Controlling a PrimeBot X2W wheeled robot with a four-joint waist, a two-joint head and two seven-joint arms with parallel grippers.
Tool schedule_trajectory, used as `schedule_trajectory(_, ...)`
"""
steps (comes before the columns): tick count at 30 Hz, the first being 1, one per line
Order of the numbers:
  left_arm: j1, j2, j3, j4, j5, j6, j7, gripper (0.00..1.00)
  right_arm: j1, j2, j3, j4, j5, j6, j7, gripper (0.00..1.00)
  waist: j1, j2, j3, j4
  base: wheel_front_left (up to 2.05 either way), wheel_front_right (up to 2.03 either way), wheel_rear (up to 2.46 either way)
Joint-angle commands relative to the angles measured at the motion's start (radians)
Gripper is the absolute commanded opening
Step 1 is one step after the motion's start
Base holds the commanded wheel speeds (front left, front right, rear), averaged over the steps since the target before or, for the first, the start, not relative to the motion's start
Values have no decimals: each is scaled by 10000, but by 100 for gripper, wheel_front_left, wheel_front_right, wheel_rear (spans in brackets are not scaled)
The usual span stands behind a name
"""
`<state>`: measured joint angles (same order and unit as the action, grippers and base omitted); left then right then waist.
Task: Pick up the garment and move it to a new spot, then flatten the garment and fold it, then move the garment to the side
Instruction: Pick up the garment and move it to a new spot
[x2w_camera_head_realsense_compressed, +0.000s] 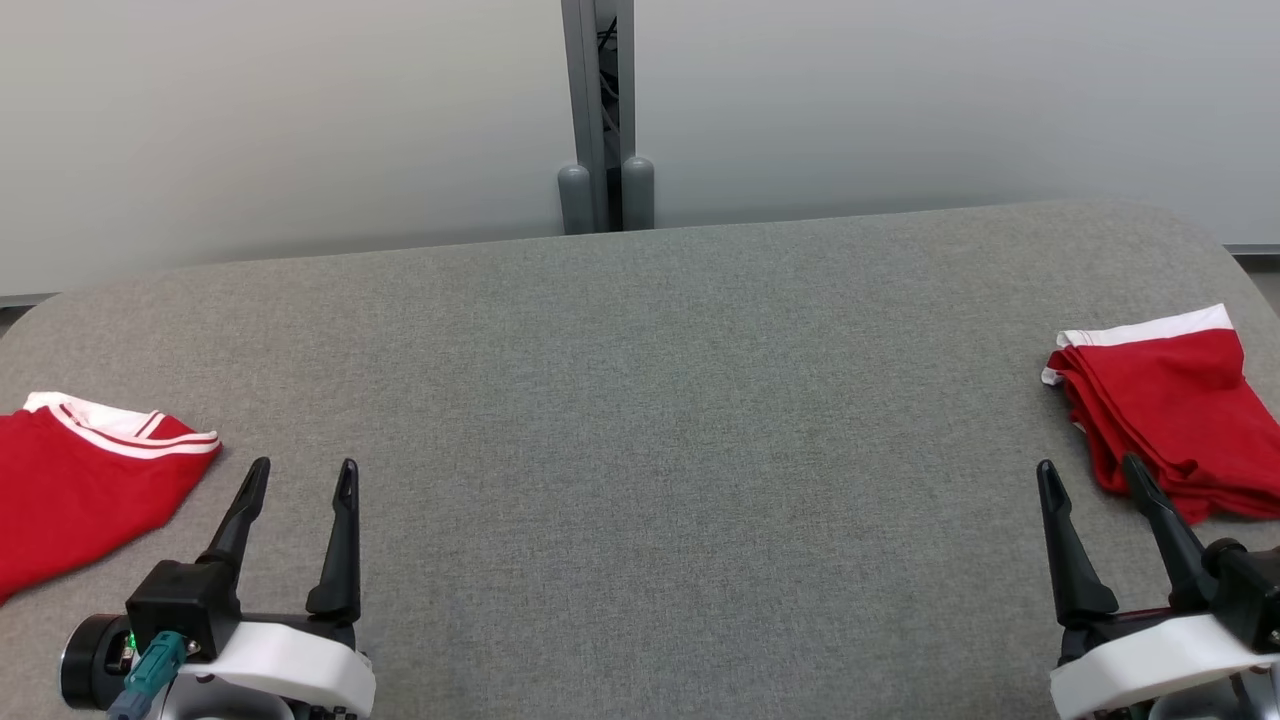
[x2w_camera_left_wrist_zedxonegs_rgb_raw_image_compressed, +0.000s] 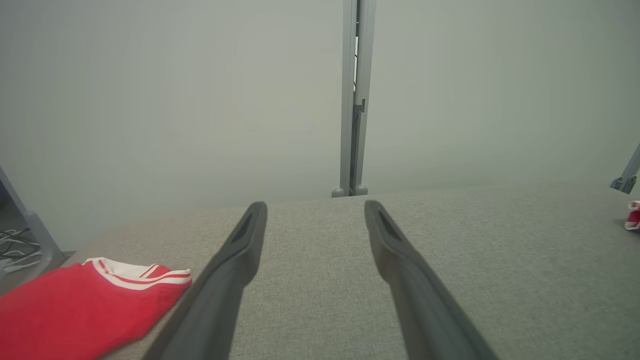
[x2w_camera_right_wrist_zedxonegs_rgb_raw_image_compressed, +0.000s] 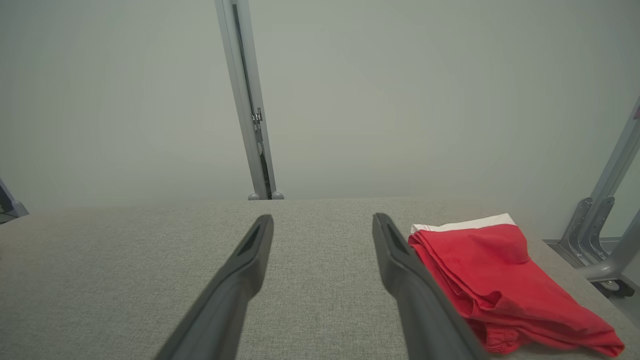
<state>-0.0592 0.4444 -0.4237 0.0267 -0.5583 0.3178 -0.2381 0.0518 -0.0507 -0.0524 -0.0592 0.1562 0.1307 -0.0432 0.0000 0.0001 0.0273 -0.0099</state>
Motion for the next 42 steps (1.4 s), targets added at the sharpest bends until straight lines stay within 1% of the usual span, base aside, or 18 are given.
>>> schedule_trajectory(1,-140,14,2,29,-53,0,-5,100,-16,-20,1,-4,11,2,-44,100,0,-1,3,-1,0,0,0)
schedule_trajectory(8,-171,-1,-48,46,-56,3,14,100,-21,-20,-25,45,77,2,-64,100,0,-1,-13,12,0,0,0)
schedule_trajectory(11,-344,-41,-124,74,-70,-89,48,100,29,-19,-93,15,116,2,-140,100,0,-1,41,219,0,0,0)
schedule_trajectory(14,-542,-158,-124,33,-22,-80,0,100,-51,-23,-46,-78,25,2,-184,100,0,-1,155,684,0,0,0)
schedule_trajectory(22,-959,-379,175,126,-65,-144,-173,100,-454,-48,404,-312,-109,2,-93,100,0,-1,442,2466,0,0,0)
schedule_trajectory(27,-878,-499,448,230,-49,-159,-229,100,-586,-133,564,-332,-118,2,-2,100,0,-1,498,3551,0,0,0)
schedule_trajectory(32,-736,-671,760,247,41,-228,-262,100,-646,-155,775,-274,-16,2,104,100,0,-1,542,4430,0,0,0)
schedule_trajectory(36,-635,-722,944,169,147,-313,-273,100,-707,-146,873,-174,26,0,76,100,0,-1,536,4656,0,0,0)
schedule_trajectory(42,-551,-868,1110,112,297,-401,-276,100,-710,-128,939,-101,110,2,47,100,0,-1,537,4722,0,0,0)
